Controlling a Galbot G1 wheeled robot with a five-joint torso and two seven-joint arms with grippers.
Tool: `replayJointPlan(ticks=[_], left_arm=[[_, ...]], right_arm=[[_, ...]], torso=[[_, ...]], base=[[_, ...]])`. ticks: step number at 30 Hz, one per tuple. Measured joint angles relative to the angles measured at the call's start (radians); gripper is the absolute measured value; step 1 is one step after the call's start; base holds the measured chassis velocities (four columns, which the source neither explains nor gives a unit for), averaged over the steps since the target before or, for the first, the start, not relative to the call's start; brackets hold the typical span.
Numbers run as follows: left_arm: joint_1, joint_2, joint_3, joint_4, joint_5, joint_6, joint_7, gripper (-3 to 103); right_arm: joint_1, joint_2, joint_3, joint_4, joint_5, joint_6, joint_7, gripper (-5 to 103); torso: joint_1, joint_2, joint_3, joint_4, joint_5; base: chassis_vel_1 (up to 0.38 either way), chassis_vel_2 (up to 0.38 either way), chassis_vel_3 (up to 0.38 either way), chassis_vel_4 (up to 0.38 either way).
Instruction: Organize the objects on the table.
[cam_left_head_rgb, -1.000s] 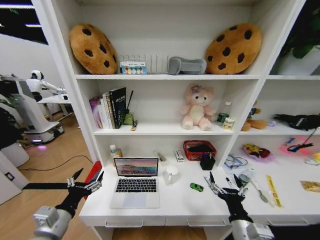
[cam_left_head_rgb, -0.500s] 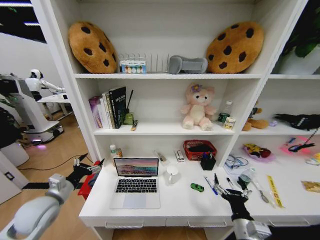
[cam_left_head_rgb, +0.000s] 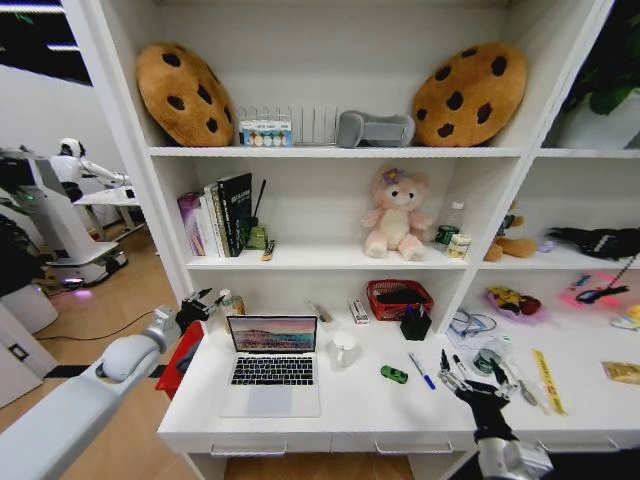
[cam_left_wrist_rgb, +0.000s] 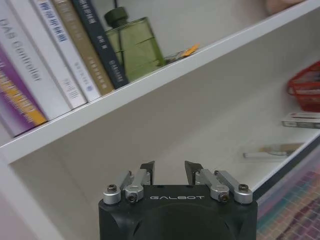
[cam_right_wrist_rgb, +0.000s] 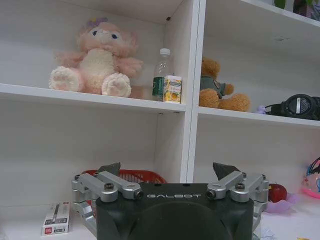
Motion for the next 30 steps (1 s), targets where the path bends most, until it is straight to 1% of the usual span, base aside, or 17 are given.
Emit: replayJointPlan(ticks=[1, 2, 3, 4, 5, 6, 7, 10, 12, 15, 17, 18, 20, 27, 28, 29, 30], left_arm=[[-0.019, 0.008, 0.017, 0.005, 0.005, -0.009, 0.035, 32], [-0.019, 0.008, 0.017, 0.005, 0.005, -0.009, 0.035, 32], [-0.040, 0.016, 0.035, 0.012, 0.011, -0.018, 0.068, 32], [-0.086, 0.034, 0.072, 0.024, 0.022, -0.032, 0.132, 22], [-0.115, 0.043, 0.096, 0.028, 0.024, -0.039, 0.163, 16], [-0.137, 0.047, 0.115, 0.030, 0.024, -0.041, 0.179, 16], [-0.166, 0.051, 0.140, 0.031, 0.024, -0.043, 0.193, 11], [-0.214, 0.053, 0.181, 0.034, 0.024, -0.045, 0.202, 6], [-0.308, 0.045, 0.271, 0.046, 0.038, -0.046, 0.211, 0], [-0.348, 0.040, 0.314, 0.053, 0.051, -0.049, 0.221, 0], [-0.431, 0.031, 0.396, 0.073, 0.084, -0.067, 0.257, 0], [-0.431, 0.031, 0.396, 0.073, 0.084, -0.067, 0.257, 0], [-0.477, 0.035, 0.436, 0.086, 0.102, -0.081, 0.292, 0], [-0.516, 0.040, 0.469, 0.095, 0.119, -0.094, 0.331, 0], [-0.528, 0.041, 0.481, 0.098, 0.126, -0.097, 0.343, 0], [-0.561, 0.048, 0.540, 0.102, 0.151, -0.117, 0.391, 0], [-0.569, 0.048, 0.554, 0.103, 0.165, -0.131, 0.402, 0]], right_arm=[[0.000, 0.000, 0.001, -0.001, 0.000, 0.002, 0.000, 100], [0.000, 0.000, 0.001, -0.001, 0.000, 0.002, 0.000, 100], [-0.002, 0.000, 0.001, -0.002, 0.000, 0.004, 0.000, 100], [-0.006, -0.001, 0.005, -0.005, 0.001, 0.008, 0.000, 100], [-0.007, -0.003, 0.010, -0.010, 0.001, 0.013, -0.001, 100], [-0.006, -0.003, 0.013, -0.013, 0.001, 0.015, -0.001, 100], [-0.006, -0.003, 0.019, -0.016, 0.002, 0.018, -0.001, 100], [-0.006, -0.003, 0.024, -0.018, 0.004, 0.020, -0.001, 100], [-0.007, 0.001, 0.028, -0.023, 0.006, 0.024, -0.002, 100], [-0.009, 0.005, 0.027, -0.026, 0.005, 0.026, -0.002, 100], [-0.014, 0.012, 0.023, -0.028, 0.001, 0.031, -0.004, 100], [-0.014, 0.012, 0.023, -0.028, 0.001, 0.031, -0.004, 100], [-0.015, 0.013, 0.027, -0.032, 0.001, 0.036, -0.005, 100], [-0.014, 0.012, 0.035, -0.038, 0.002, 0.041, -0.005, 100], [-0.014, 0.012, 0.037, -0.040, 0.002, 0.043, -0.005, 100], [-0.013, 0.015, 0.039, -0.044, 0.002, 0.048, -0.006, 100], [-0.012, 0.017, 0.038, -0.044, 0.002, 0.049, -0.006, 100]], torso=[[0.000, 0.000, 0.000, 0.0000, 0.0001], [0.000, 0.000, 0.000, 0.0000, 0.0001], [0.000, 0.000, 0.000, 0.0001, -0.0001], [0.000, 0.000, 0.000, 0.0001, 0.0000], [0.000, 0.000, 0.000, 0.0000, 0.0001], [0.000, 0.000, 0.000, 0.0001, 0.0001], [0.000, 0.000, 0.000, 0.0002, 0.0000], [0.000, 0.000, 0.000, 0.0001, 0.0001], [0.000, 0.000, 0.000, 0.0001, 0.0001], [0.000, 0.000, 0.000, 0.0001, -0.0001], [0.000, 0.000, 0.000, -0.0002, -0.0001], [0.000, 0.000, 0.000, -0.0002, -0.0001], [0.000, 0.000, 0.000, -0.0001, 0.0000], [0.000, 0.000, 0.000, 0.0001, 0.0000], [0.000, 0.000, 0.000, 0.0000, 0.0001], [0.000, 0.000, 0.000, 0.0001, -0.0001], [0.000, 0.000, 0.000, 0.0000, 0.0000]], base=[[0.000, 0.000, 0.000, 0.000], [0.000, 0.000, 0.000, 0.000], [0.000, 0.000, 0.000, 0.000], [0.000, 0.000, 0.000, 0.000], [0.000, 0.000, 0.000, 0.000], [0.000, 0.000, 0.000, 0.000], [0.000, 0.000, 0.000, 0.000], [0.000, 0.000, 0.000, 0.000], [0.000, 0.000, 0.000, 0.000], [0.000, 0.000, 0.000, 0.000], [0.000, 0.000, 0.000, 0.000], [0.000, 0.000, 0.000, 0.000], [0.000, 0.000, 0.000, 0.000], [0.000, 0.000, 0.000, 0.000], [0.000, 0.000, 0.000, 0.000], [0.000, 0.000, 0.000, 0.000], [0.000, 0.000, 0.000, 0.000]])
